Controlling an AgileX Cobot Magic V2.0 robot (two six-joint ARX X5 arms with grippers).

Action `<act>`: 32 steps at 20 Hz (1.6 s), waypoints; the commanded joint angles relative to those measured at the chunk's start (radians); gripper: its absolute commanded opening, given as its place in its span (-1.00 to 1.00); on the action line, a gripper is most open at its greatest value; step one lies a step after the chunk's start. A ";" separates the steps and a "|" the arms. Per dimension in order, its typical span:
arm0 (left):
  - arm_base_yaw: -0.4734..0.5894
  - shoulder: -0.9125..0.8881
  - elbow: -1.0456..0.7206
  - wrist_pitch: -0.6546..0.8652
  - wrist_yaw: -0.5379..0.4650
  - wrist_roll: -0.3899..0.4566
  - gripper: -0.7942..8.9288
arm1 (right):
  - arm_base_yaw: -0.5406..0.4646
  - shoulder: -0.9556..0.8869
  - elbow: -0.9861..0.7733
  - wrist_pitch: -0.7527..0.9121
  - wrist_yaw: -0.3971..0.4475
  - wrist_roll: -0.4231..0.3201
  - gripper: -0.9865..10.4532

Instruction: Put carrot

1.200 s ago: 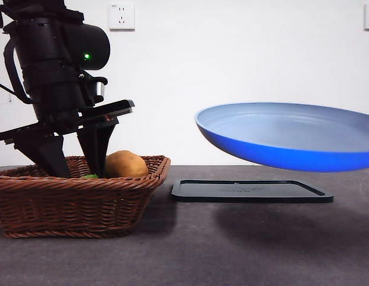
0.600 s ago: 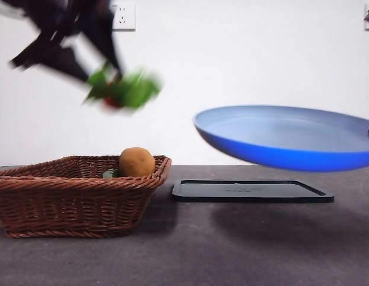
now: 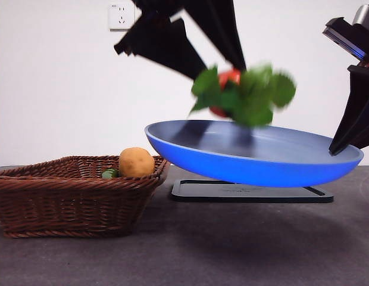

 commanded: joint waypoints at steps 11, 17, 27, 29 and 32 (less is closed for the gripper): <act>-0.001 0.058 0.055 -0.037 0.027 0.024 -0.25 | 0.001 0.026 0.037 -0.023 0.001 0.015 -0.82; 0.026 -0.033 0.175 -0.190 0.015 0.081 -0.25 | -0.013 0.190 0.245 -0.148 0.041 -0.068 -0.82; 0.115 -0.343 0.177 -0.472 -0.298 0.107 -0.25 | -0.156 0.757 0.801 -0.152 0.053 -0.119 -0.82; 0.117 -0.392 0.177 -0.484 -0.298 0.098 -0.25 | -0.167 0.868 0.879 -0.150 0.052 -0.117 -0.82; 0.117 -0.417 0.177 -0.483 -0.298 0.082 -0.25 | -0.177 0.978 0.939 -0.132 0.051 -0.116 -0.82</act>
